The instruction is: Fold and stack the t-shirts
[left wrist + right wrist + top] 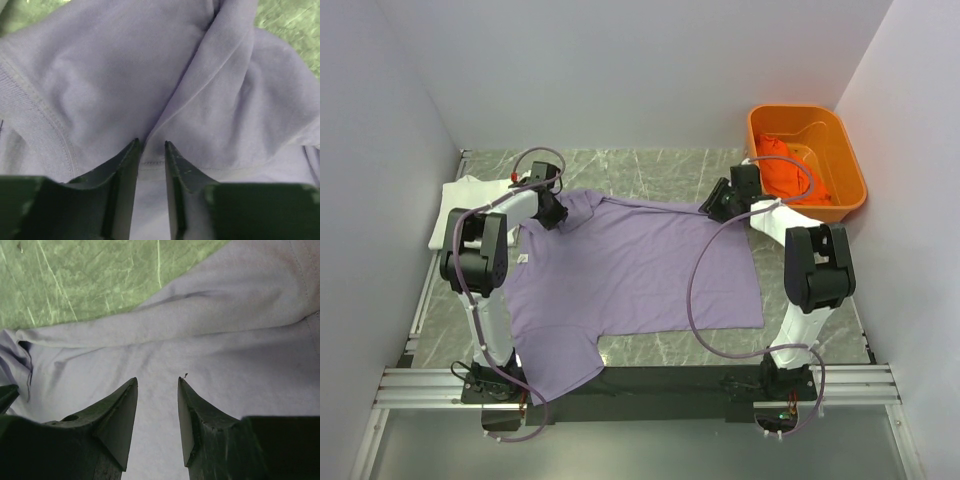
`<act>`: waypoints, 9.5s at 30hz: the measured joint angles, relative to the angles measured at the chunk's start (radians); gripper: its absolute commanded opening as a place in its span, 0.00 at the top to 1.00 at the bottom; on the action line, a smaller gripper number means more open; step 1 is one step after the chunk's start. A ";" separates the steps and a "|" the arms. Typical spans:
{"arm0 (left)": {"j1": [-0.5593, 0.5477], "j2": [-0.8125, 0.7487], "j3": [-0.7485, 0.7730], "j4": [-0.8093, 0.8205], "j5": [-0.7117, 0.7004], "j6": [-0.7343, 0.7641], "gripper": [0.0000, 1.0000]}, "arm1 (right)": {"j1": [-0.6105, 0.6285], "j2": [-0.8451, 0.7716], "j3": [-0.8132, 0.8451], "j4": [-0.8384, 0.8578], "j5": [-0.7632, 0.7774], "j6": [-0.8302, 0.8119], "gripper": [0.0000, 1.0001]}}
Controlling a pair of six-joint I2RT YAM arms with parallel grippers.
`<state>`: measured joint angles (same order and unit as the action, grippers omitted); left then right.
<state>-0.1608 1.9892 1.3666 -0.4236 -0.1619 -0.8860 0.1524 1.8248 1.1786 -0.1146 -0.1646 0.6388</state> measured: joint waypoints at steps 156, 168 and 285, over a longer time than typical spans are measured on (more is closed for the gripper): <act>0.153 -0.487 0.061 -0.120 0.176 0.122 0.99 | 0.108 0.254 0.243 -0.164 0.474 0.335 1.00; 0.154 -0.510 0.047 -0.120 0.175 0.125 0.99 | 0.108 0.247 0.243 -0.172 0.487 0.274 1.00; 0.105 -0.220 -0.145 0.006 -0.109 0.085 0.47 | 0.404 0.113 0.037 0.152 -0.198 0.085 0.61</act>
<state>-0.0555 1.7687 1.2221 -0.4179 -0.2714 -0.8005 0.5560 1.9381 1.2160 0.0376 -0.3626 0.7238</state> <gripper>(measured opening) 0.553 0.391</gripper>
